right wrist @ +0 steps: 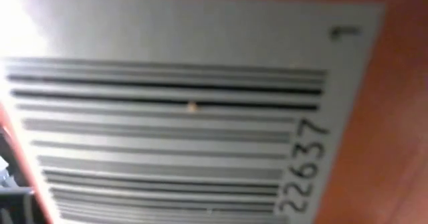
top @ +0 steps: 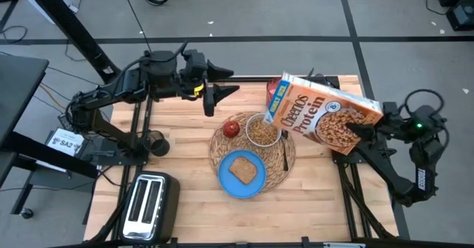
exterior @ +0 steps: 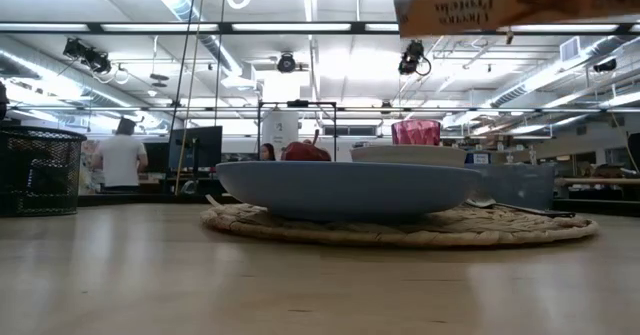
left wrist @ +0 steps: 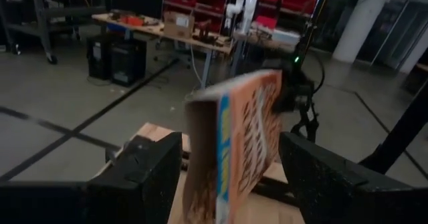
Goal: Arrange a breakfast setting
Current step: Pour the cereals from the cereal box into the white bowl
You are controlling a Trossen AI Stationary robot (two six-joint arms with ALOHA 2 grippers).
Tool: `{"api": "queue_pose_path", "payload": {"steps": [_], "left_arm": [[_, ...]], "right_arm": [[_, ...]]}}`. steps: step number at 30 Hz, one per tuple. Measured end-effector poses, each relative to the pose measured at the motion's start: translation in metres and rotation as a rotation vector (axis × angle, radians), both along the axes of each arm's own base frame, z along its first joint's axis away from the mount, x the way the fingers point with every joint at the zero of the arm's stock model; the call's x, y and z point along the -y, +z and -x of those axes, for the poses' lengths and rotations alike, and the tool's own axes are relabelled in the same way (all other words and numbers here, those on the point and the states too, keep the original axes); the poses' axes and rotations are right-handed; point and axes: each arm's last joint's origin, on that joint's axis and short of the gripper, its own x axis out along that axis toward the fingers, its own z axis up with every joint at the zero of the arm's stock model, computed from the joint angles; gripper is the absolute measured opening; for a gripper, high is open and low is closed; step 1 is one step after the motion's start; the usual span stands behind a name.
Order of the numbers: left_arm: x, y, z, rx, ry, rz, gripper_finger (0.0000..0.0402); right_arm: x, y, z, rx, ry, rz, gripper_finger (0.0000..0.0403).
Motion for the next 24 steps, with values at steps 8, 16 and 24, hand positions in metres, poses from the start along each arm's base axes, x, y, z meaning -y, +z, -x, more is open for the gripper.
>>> {"api": "queue_pose_path", "payload": {"steps": [8,16,24], "left_arm": [[0.000,0.001,-0.006,0.036,0.008,-0.025,0.0243],[0.000,0.007,-0.011,0.106,0.009,-0.058,0.0243],[0.014,-0.022,-0.081,0.211,-0.043,-0.088,0.0243]], "right_arm": [[-0.005,0.019,0.003,0.126,0.002,0.081,0.0240],[-0.009,0.043,0.008,0.327,-0.044,0.233,0.0240],[-0.020,0.083,0.019,0.781,-0.044,0.521,0.0240]]}}
